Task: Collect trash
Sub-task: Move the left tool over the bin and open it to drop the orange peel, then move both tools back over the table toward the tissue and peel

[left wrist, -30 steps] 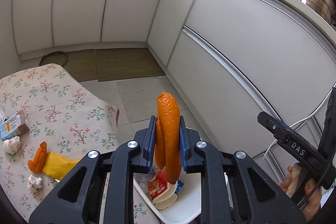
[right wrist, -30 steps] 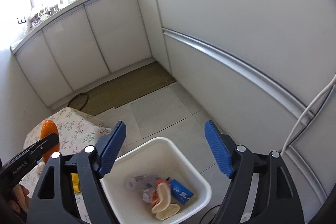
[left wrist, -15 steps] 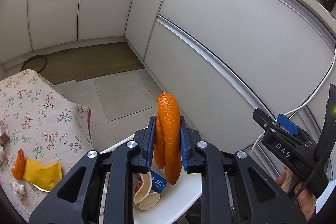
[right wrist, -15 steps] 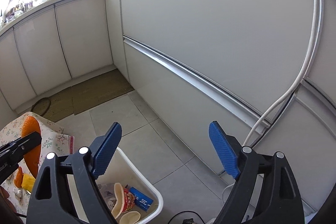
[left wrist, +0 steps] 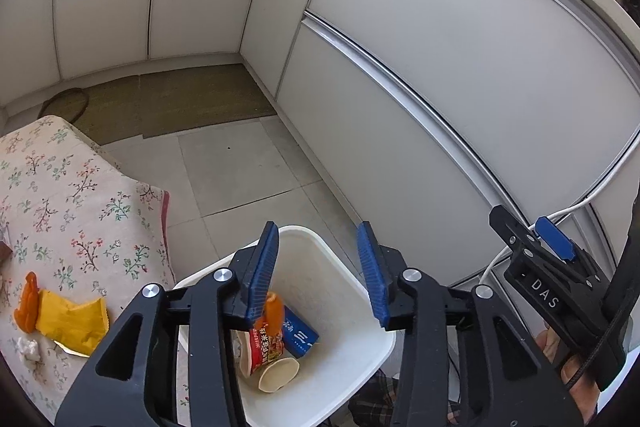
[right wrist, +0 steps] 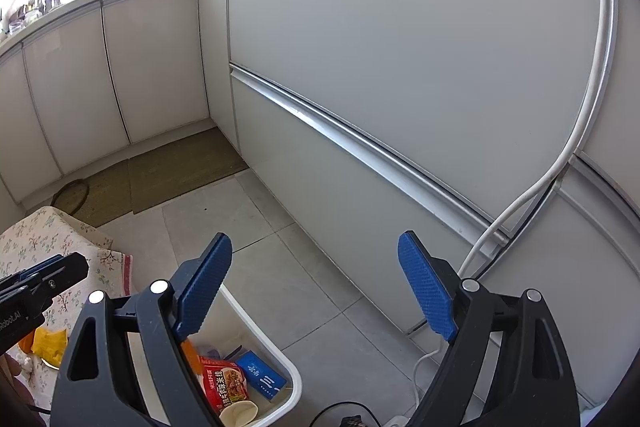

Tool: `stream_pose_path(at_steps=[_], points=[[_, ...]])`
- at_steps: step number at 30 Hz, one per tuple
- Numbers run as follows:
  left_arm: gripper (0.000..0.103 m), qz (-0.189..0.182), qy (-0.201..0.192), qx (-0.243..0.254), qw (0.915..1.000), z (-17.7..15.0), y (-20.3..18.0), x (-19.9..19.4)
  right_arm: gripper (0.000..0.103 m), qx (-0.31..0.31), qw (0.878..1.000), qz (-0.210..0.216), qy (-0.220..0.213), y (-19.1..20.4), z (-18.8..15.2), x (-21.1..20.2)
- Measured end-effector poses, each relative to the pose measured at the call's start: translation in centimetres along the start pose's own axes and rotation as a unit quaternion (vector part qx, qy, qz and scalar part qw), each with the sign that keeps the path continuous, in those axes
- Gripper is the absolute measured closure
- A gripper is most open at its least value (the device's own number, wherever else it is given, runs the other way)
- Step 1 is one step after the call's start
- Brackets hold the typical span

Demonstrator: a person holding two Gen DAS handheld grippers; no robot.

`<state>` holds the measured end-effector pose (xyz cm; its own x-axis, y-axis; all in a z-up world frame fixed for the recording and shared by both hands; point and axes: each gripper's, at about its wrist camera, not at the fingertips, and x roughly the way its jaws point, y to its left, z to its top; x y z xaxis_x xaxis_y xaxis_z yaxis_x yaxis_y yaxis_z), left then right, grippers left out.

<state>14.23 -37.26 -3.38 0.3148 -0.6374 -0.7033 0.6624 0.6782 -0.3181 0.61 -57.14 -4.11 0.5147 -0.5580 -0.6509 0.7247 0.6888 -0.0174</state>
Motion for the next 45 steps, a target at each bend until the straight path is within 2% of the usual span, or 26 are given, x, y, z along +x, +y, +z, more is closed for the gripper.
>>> stream_pose_path(at_steps=[4,7,11,15,33,45], points=[[0.057,0.014,-0.007,0.007,0.9999,-0.1,0.0,-0.4,0.020,-0.003,1.000,0.002,0.000,0.5,0.1,0.0],[0.046,0.022,-0.016,0.006,0.9996,-0.1,0.2,-0.9,0.015,-0.004,1.000,0.004,-0.006,1.0,0.2,-0.3],[0.031,0.045,-0.033,0.001,0.9985,-0.2,0.8,-1.8,0.011,-0.006,1.000,0.008,-0.016,1.6,0.2,-0.8],[0.010,0.079,-0.057,-0.012,0.9952,-0.2,1.7,-2.7,0.007,-0.010,1.000,0.010,-0.020,2.4,0.1,-1.1],[0.009,0.129,-0.065,-0.049,0.9883,-1.5,6.5,-5.6,0.007,-0.055,0.997,0.056,-0.026,8.0,-0.3,-2.3],[0.008,0.167,-0.080,-0.082,0.9793,-2.1,10.4,-8.8,0.007,-0.104,0.990,0.088,-0.029,13.4,-1.1,-3.4]])
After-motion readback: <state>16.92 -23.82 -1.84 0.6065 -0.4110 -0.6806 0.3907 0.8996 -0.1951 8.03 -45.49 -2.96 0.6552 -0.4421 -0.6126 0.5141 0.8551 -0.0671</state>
